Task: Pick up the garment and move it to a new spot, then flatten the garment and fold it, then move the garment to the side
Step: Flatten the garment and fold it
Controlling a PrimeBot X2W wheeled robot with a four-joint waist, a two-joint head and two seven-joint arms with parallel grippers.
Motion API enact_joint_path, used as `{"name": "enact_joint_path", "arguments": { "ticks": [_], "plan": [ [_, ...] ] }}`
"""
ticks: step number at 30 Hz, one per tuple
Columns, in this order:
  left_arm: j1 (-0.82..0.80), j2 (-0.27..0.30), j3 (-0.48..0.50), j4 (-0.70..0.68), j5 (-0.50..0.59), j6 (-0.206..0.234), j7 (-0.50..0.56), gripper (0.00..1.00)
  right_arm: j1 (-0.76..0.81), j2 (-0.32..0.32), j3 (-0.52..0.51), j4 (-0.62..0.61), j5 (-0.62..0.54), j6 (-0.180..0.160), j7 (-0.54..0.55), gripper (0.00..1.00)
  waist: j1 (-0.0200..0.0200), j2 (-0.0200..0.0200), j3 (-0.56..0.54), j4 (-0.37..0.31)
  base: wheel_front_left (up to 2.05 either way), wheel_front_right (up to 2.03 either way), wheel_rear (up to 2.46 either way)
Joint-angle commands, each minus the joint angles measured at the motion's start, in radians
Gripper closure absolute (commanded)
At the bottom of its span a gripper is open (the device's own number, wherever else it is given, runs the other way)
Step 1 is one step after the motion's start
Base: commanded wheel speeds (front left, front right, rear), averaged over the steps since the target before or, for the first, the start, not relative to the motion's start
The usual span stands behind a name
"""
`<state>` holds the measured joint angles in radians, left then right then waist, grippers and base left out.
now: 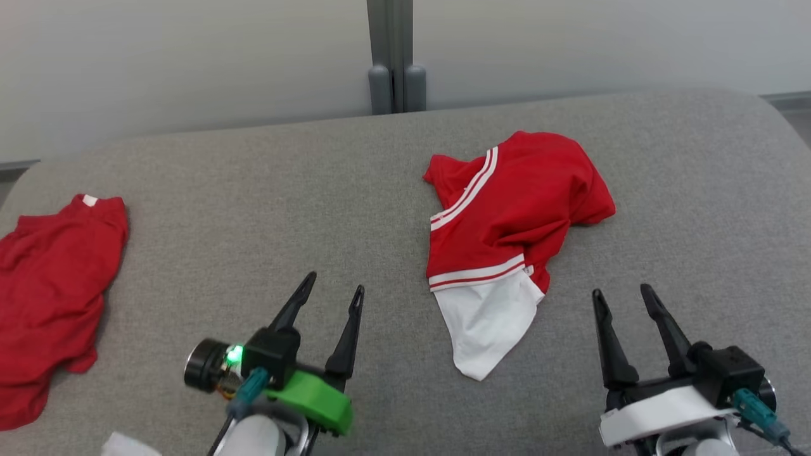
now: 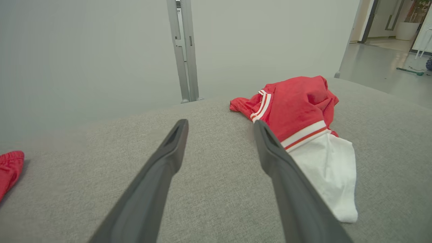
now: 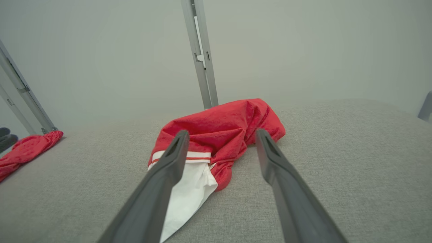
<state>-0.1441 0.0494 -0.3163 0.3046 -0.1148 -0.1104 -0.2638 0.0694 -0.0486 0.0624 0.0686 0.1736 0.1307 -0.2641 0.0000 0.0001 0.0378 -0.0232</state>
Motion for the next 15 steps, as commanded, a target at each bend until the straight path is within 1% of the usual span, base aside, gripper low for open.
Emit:
{"name": "enact_joint_path", "arguments": {
  "ticks": [1,3,9,13,15],
  "plan": [
    [-0.065,0.002,-0.011,0.02,-0.002,-0.005,-0.001,0.0,-0.032,-0.003,-0.006,-0.01,-0.004,0.0,0.0,0.0,0.0,-0.0001,0.107,-0.032,0.0,0.0,0.0],
    [-0.153,0.003,-0.042,0.082,-0.009,-0.012,-0.001,0.0,-0.058,-0.002,-0.011,-0.021,-0.007,0.0,0.0,0.0,0.0,-0.0001,0.156,-0.044,0.0,0.0,0.0],
    [-0.36,0.003,-0.119,0.253,-0.063,-0.019,-0.001,0.0,-0.108,-0.002,-0.019,-0.036,-0.012,0.0,0.0,0.0,0.0,-0.0001,0.245,-0.085,0.0,0.0,0.0],
    [-0.484,0.004,-0.194,0.373,-0.144,-0.021,-0.001,0.0,-0.131,-0.002,-0.018,-0.042,-0.011,0.0,0.0,0.0,0.0,-0.0001,0.289,-0.119,0.0,0.0,0.0],
    [-0.517,0.004,-0.219,0.426,-0.188,-0.02,-0.001,0.0,-0.141,-0.002,-0.022,-0.044,-0.004,0.0,0.0,0.0,0.0,-0.0001,0.304,-0.135,0.0,0.0,0.0]
  ]
}}
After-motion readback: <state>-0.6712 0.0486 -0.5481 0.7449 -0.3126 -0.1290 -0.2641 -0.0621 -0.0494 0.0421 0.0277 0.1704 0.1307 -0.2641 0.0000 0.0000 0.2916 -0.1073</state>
